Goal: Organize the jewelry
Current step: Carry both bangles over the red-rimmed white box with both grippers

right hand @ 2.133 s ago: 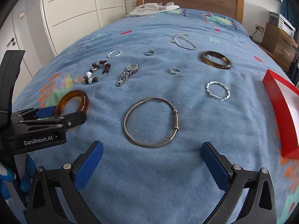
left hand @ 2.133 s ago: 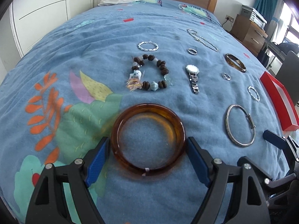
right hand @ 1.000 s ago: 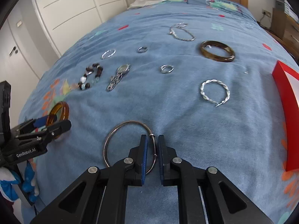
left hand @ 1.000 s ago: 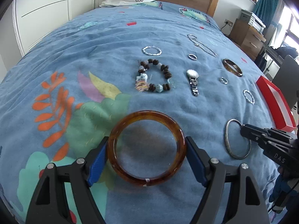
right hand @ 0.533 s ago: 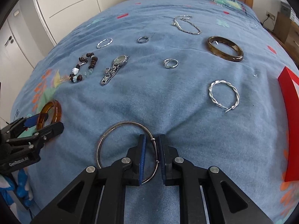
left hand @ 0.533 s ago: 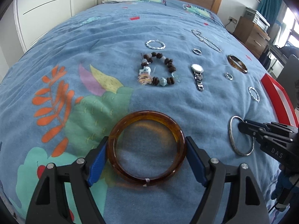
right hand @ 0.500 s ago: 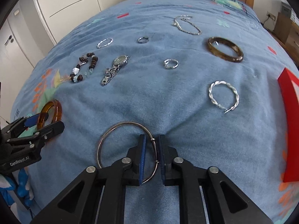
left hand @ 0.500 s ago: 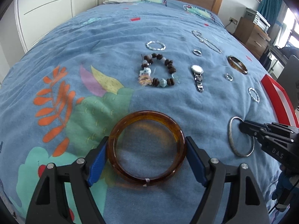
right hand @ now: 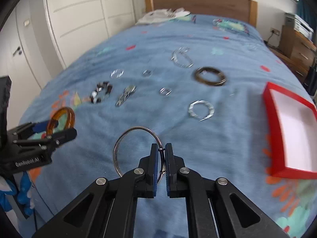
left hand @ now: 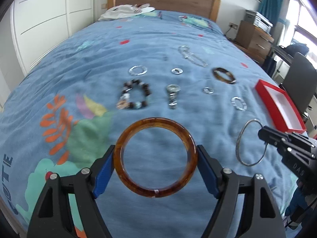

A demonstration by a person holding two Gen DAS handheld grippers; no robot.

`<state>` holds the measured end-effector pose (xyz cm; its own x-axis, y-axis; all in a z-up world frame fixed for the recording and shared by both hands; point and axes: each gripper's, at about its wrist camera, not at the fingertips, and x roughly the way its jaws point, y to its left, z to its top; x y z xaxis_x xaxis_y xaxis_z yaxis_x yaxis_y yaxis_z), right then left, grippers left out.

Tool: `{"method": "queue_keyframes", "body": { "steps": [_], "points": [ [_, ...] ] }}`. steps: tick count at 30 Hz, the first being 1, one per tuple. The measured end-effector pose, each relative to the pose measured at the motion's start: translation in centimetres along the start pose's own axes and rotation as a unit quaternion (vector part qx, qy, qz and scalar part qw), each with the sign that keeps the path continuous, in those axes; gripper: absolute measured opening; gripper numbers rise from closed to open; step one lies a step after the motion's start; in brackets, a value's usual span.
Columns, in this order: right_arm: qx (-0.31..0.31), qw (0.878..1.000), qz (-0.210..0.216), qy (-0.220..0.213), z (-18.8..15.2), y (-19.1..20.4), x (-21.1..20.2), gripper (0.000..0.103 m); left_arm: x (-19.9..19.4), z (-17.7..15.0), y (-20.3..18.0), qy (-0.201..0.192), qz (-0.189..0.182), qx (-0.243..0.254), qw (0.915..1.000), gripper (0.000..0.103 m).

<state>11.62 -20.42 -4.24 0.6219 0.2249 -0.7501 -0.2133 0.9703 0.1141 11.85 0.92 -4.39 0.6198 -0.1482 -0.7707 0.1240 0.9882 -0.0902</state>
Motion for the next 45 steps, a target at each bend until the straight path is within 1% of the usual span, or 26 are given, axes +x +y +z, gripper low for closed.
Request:
{"method": "queue_keyframes", "body": {
  "steps": [4, 9, 13, 17, 20, 23, 25, 29, 32, 36, 38, 40, 42, 45],
  "points": [
    [0.021, 0.999, -0.01, -0.031, -0.1, -2.5, -3.1, 0.007, -0.9, 0.7, -3.1, -0.008, -0.015, 0.016, 0.9997, 0.076],
    [0.05, 0.997, -0.029, -0.057, 0.2, -6.5, -6.7, 0.007, -1.8, 2.3, -8.0, -0.016, -0.048, 0.04, 0.9979, 0.076],
    [0.076, 0.993, -0.056, -0.072, 0.4, -11.4, -9.5, 0.007, -1.7, 4.0, -13.4, -0.019, -0.08, 0.067, 0.9944, 0.076],
    [0.098, 0.988, -0.087, -0.078, 0.7, -16.7, -11.4, 0.007, -1.1, 5.9, -19.1, -0.019, -0.114, 0.093, 0.989, 0.076],
    [0.106, 0.986, -0.106, -0.075, 0.8, -20.2, -12.1, 0.007, -0.1, 7.3, -23.5, -0.016, -0.136, 0.11, 0.9845, 0.076],
    [0.113, 0.984, -0.122, -0.064, 0.8, -23.8, -11.7, 0.007, 1.4, 8.1, -27.7, -0.009, -0.156, 0.129, 0.9792, 0.076],
    [0.115, 0.983, -0.129, -0.056, 0.5, -25.6, -11.1, 0.007, 2.8, 8.3, -30.5, -0.001, -0.167, 0.146, 0.9751, 0.076],
    [0.123, 0.983, -0.132, -0.035, -0.3, -28.4, -9.4, 0.009, 5.8, 7.8, -34.3, 0.022, -0.175, 0.174, 0.9687, 0.076],
    [0.122, 0.984, -0.131, -0.018, -1.0, -29.6, -7.9, 0.009, 7.8, 6.8, -36.3, 0.043, -0.172, 0.195, 0.9647, 0.076],
    [0.123, 0.984, -0.13, -0.019, -1.5, -30.8, -7.7, 0.009, 9.9, 5.3, -37.4, 0.07, -0.162, 0.216, 0.9603, 0.076],
    [0.123, 0.984, -0.132, -0.014, -1.6, -31.4, -7.5, 0.009, 10.5, 4.8, -37.6, 0.074, -0.158, 0.226, 0.9585, 0.076],
    [0.121, 0.984, -0.132, -0.005, -1.9, -31.9, -7.3, 0.008, 11.0, 4.5, -37.8, 0.081, -0.161, 0.229, 0.9565, 0.076],
    [0.126, 0.984, -0.124, 0.002, -2.6, -32.3, -7.0, 0.008, 11.4, 4.0, -38.2, 0.083, -0.157, 0.238, 0.9551, 0.077],
    [0.128, 0.985, -0.113, 0.005, -3.3, -32.1, -6.5, 0.008, 11.7, 3.7, -38.4, 0.084, -0.148, 0.239, 0.9562, 0.077]
  ]
}}
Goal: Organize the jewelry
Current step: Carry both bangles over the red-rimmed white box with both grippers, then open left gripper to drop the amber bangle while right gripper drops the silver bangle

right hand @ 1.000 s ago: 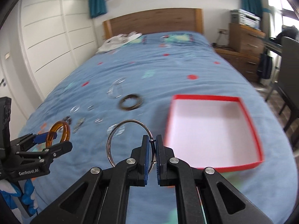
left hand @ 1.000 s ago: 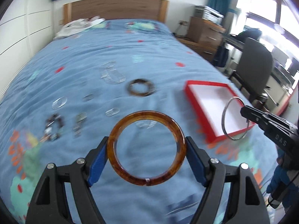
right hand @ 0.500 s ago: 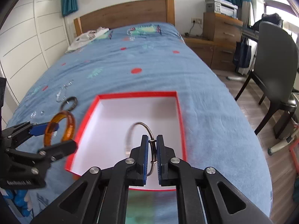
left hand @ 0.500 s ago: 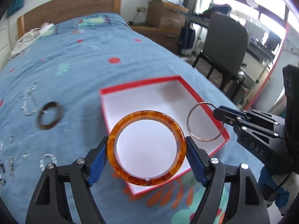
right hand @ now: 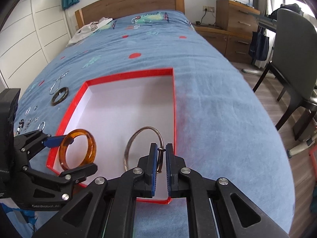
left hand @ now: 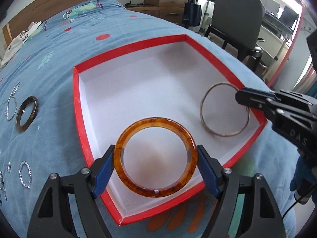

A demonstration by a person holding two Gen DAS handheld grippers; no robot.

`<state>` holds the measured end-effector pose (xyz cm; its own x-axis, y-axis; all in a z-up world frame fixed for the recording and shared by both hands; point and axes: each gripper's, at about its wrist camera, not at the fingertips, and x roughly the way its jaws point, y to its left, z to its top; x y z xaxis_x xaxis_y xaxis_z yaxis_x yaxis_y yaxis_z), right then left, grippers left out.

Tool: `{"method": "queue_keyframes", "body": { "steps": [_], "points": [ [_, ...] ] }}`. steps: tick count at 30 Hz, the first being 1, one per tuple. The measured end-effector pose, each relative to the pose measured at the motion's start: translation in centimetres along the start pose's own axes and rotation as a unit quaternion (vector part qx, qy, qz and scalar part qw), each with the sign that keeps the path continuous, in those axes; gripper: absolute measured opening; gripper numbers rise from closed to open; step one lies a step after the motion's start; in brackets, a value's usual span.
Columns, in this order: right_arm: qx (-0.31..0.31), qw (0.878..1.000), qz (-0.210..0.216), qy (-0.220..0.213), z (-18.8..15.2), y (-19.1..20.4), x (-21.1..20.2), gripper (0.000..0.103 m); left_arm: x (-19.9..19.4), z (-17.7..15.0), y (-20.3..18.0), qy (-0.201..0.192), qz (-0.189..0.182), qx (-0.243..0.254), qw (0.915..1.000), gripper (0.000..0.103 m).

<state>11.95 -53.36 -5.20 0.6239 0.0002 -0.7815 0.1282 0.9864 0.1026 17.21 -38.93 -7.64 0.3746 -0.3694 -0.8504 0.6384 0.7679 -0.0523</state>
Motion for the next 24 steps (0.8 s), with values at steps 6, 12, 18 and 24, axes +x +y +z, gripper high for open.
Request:
{"method": "queue_keyframes", "body": {
  "steps": [6, 12, 18, 24],
  "points": [
    [-0.017, 1.0, -0.001, 0.006, 0.0, 0.8, 0.1, 0.01, 0.4, 0.1, -0.1, 0.017, 0.009, 0.003, 0.9998, 0.077],
    [-0.02, 1.0, -0.005, 0.0, 0.1, 0.6, -1.2, 0.02, 0.6, 0.5, 0.1, 0.03, 0.009, 0.002, 0.9995, 0.078],
    [-0.009, 1.0, -0.006, -0.027, 0.3, 0.5, -4.4, 0.038, -0.1, 0.9, 0.3, 0.036, 0.0, -0.007, 0.9993, 0.078],
    [0.005, 0.999, -0.023, -0.048, 0.4, -0.2, -7.6, 0.042, -4.6, 0.1, 0.5, -0.008, -0.002, -0.025, 0.9997, 0.078]
  ]
}}
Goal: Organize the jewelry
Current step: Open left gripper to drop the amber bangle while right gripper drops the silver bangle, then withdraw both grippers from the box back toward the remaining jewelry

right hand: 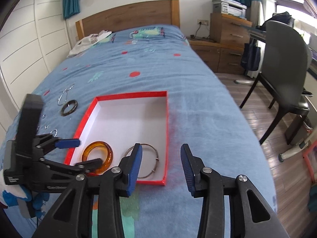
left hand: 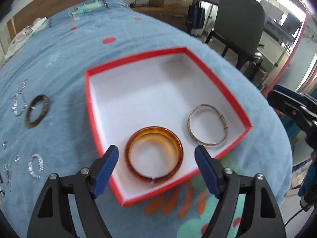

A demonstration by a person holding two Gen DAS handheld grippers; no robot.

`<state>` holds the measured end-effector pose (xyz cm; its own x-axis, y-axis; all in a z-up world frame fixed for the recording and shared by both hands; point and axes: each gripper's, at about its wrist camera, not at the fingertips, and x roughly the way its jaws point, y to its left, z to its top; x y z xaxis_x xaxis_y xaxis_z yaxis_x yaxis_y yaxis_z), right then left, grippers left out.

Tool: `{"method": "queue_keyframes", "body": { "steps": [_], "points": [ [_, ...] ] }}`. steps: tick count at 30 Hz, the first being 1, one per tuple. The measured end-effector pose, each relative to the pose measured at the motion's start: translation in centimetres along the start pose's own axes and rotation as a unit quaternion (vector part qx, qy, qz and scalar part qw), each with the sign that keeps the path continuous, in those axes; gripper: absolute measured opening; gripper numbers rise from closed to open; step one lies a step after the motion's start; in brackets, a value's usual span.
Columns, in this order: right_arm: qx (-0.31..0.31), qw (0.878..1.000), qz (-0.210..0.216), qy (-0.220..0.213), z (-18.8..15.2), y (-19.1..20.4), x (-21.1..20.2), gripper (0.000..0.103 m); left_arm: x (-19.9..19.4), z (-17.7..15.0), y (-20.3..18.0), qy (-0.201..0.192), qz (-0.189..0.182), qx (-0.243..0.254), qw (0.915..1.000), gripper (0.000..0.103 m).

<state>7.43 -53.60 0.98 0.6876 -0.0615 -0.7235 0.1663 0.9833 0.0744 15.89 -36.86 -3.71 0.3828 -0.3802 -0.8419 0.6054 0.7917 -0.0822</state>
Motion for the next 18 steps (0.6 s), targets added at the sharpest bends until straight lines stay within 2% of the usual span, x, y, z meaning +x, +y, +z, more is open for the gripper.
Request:
{"method": "queue_keyframes", "body": {
  "steps": [4, 8, 13, 18],
  "points": [
    [0.015, 1.0, -0.007, -0.012, -0.1, -0.2, -1.9, 0.05, -3.7, -1.2, 1.8, -0.024, 0.005, -0.025, 0.9994, 0.078],
    [0.021, 0.999, 0.0, -0.029, -0.4, 1.2, -4.0, 0.06, -7.3, -2.6, 4.4, -0.041, 0.018, -0.054, 0.9976, 0.078],
    [0.02, 0.998, 0.02, -0.054, -0.3, 4.4, -6.5, 0.06, -12.6, -4.5, 8.2, -0.065, 0.052, -0.078, 0.9935, 0.078],
    [0.011, 0.995, 0.032, -0.09, 0.4, 8.0, -9.4, 0.064, -18.8, -6.7, 13.2, -0.102, 0.093, -0.106, 0.9847, 0.078]
  ]
}}
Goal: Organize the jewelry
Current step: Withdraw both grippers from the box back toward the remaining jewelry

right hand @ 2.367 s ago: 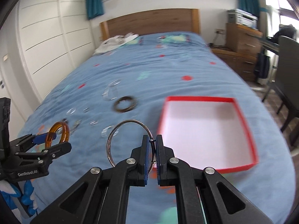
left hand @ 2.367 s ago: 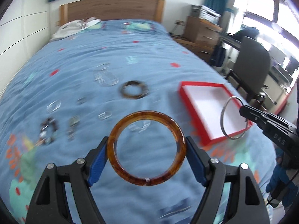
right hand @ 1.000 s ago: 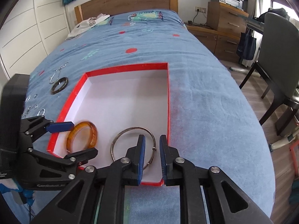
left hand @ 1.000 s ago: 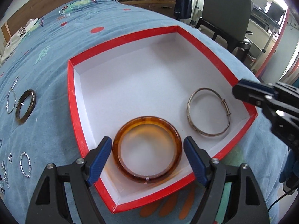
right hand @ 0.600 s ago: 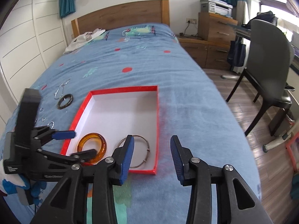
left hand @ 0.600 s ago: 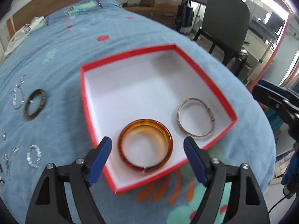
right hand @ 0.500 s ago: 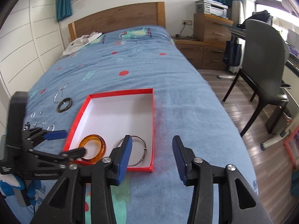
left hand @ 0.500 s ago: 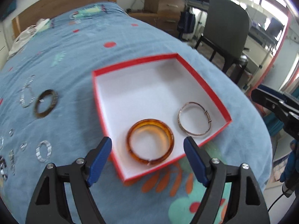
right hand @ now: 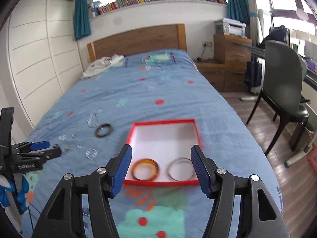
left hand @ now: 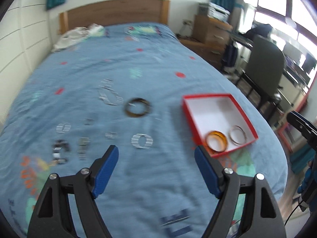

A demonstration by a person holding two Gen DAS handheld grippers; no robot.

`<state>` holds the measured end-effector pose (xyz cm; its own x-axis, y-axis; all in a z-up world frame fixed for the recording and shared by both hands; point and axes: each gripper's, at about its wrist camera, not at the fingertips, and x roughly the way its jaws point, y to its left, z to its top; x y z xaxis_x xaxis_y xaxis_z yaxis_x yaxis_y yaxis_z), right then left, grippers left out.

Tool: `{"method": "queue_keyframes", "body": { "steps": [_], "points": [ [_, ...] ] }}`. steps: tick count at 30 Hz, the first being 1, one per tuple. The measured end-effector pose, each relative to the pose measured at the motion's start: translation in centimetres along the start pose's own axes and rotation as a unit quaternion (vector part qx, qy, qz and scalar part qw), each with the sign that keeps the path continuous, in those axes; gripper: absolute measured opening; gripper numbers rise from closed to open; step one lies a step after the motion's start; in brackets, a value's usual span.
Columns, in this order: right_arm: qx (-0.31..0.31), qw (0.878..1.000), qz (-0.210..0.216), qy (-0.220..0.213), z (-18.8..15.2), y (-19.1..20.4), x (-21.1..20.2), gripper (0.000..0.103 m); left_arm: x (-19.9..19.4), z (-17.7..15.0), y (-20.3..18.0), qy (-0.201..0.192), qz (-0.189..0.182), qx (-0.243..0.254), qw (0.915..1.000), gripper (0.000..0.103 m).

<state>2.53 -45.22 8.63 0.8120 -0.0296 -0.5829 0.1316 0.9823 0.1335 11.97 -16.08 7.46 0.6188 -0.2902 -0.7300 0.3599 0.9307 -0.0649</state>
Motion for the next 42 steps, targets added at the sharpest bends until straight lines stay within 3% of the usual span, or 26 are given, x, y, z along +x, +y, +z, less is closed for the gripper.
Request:
{"method": "queue_keyframes", "body": {
  "steps": [3, 9, 18, 27, 42],
  "points": [
    [-0.001, 1.0, 0.005, -0.024, 0.8, 1.9, -1.5, 0.072, -3.2, 0.2, 3.9, -0.023, 0.027, -0.012, 0.9993, 0.078],
    [-0.002, 0.998, 0.031, -0.056, 2.1, 5.6, -3.9, 0.075, -8.4, -0.3, 11.2, -0.056, 0.07, -0.044, 0.995, 0.078],
    [-0.015, 0.996, 0.06, -0.06, 1.8, 10.0, -3.2, 0.078, -9.6, -3.9, 16.1, -0.06, 0.087, -0.087, 0.9906, 0.078],
    [-0.031, 0.996, 0.084, -0.014, -0.8, 13.3, 1.9, 0.078, -4.7, -6.0, 16.4, -0.042, 0.056, -0.089, 0.9935, 0.078],
    [-0.059, 0.987, 0.11, 0.1, -4.7, 17.1, 16.1, 0.078, 9.7, -5.6, 16.6, 0.04, 0.016, -0.085, 0.9954, 0.077]
  ]
}}
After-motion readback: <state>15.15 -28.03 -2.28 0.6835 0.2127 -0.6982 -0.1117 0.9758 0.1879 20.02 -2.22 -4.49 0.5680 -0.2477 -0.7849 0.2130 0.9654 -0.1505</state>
